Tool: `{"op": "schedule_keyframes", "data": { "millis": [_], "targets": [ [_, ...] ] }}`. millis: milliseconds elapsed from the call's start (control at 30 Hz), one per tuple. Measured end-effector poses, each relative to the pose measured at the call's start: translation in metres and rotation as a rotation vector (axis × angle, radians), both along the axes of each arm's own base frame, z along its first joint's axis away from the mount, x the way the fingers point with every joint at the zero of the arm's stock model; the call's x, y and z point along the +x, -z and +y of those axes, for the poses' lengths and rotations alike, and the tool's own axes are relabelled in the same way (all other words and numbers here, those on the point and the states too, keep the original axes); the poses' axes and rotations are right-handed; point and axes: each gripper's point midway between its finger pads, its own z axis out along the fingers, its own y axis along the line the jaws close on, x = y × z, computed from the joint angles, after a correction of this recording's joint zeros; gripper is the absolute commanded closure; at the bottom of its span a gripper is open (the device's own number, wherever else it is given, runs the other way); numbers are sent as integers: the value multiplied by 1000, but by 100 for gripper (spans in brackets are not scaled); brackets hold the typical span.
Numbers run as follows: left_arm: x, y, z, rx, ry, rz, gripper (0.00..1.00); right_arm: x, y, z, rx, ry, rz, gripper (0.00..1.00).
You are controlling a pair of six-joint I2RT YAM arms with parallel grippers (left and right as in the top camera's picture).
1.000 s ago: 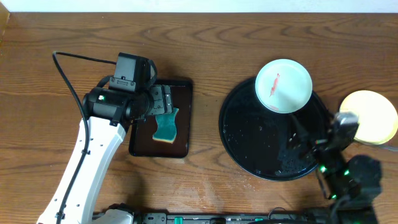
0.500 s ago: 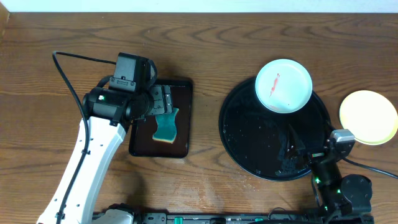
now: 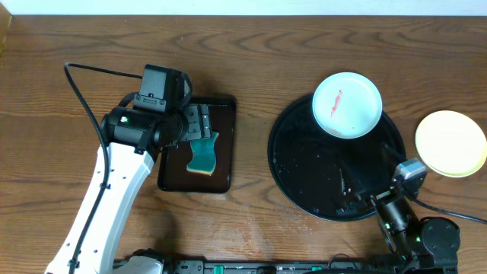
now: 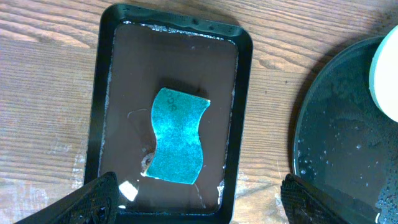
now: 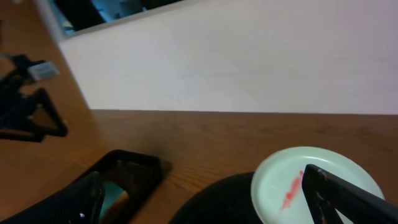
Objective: Clean dirty plates on tray and stack at the side
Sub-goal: 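Release the yellow plate and move the right gripper back to the tray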
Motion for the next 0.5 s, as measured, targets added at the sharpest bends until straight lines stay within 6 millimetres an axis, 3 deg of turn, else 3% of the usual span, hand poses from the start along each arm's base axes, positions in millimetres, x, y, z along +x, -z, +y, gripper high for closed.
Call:
{"op": "schedule_keyframes", "data": {
  "millis": [200,400,500],
  "targets": [
    [0,0,0,0,0,0,16,-1,-7,5,8,-31,-20,1],
    [0,0,0,0,0,1,16,11,13,8,-18,-43,330,1],
    [0,0,0,0,0,-2,16,21,-1,9,-55,-48,519,1]
  ]
}}
